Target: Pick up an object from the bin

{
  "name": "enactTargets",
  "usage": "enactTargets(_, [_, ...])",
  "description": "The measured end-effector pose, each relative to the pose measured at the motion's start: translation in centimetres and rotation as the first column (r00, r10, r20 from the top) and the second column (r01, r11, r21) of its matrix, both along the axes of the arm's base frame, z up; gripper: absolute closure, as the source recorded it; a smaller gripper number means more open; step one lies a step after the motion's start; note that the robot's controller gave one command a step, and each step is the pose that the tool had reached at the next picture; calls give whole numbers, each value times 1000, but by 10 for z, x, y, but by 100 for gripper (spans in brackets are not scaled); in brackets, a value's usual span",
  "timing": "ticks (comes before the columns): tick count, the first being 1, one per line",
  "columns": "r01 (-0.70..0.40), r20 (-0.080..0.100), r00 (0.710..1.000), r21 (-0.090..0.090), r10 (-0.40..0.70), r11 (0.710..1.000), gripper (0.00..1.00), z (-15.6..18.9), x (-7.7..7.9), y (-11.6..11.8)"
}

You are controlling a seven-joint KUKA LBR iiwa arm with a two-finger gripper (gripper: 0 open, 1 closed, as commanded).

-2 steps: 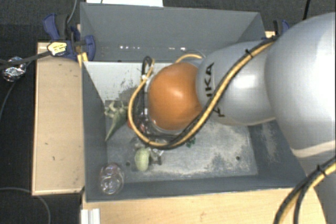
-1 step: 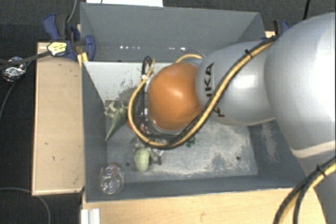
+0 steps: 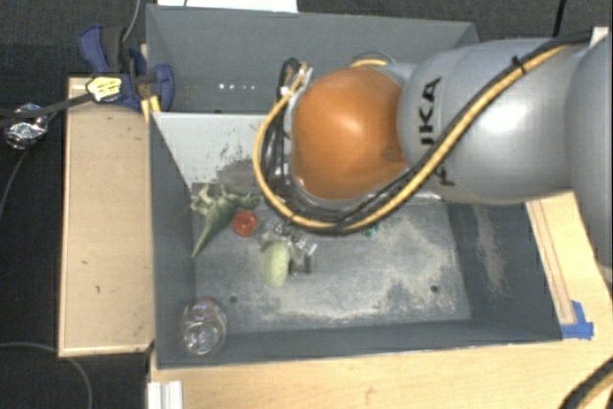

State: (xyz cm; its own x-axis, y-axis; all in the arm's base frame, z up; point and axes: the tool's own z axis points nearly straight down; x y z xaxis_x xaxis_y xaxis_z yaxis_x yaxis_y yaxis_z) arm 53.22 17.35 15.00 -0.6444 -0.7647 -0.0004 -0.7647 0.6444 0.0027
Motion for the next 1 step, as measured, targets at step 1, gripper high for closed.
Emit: enactTargets(1, [2,-1,1000,0,-2,1000,100,0,0,0])
